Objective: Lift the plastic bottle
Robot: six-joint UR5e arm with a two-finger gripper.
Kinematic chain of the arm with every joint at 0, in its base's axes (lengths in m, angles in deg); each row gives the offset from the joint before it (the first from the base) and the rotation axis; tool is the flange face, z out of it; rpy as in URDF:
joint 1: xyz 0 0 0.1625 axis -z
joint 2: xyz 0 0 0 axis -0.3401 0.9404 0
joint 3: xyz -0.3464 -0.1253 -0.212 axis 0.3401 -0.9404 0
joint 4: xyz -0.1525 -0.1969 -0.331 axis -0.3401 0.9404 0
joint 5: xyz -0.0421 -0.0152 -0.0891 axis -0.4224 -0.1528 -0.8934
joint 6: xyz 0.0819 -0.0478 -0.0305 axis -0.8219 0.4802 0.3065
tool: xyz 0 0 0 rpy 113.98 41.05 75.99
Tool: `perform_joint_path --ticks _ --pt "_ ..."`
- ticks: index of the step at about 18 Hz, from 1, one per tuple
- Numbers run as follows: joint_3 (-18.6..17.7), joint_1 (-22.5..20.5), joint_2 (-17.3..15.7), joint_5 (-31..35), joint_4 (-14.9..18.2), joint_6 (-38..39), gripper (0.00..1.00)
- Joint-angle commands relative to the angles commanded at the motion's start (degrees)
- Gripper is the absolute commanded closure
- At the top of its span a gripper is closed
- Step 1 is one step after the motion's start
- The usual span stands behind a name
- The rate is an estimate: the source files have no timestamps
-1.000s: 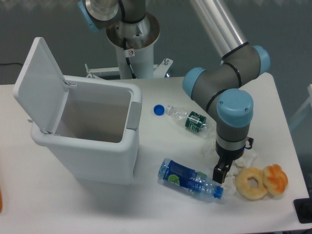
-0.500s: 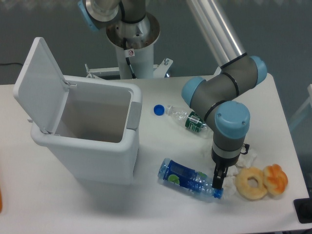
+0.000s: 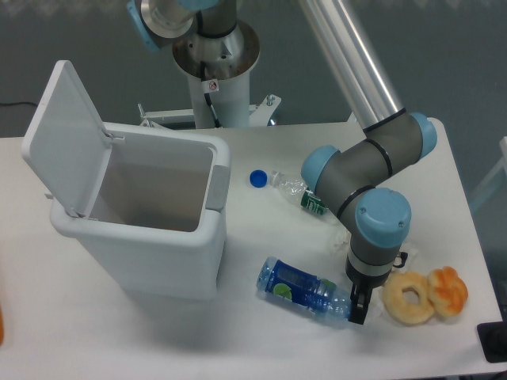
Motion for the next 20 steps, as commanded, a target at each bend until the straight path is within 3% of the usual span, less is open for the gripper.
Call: perform_joint_path --ticks 7,11,18,20 --pt "0.0 1.4 1.7 0.0 -0.4 0.0 0.00" --pt "0.0 1.8 1.8 0.0 -0.4 -0.2 0.21" --pt "0.0 1.8 1.9 -0.4 -0.4 -0.2 0.34" --pt "0.0 1.7 1.8 -0.4 -0.4 -0.3 0.47"
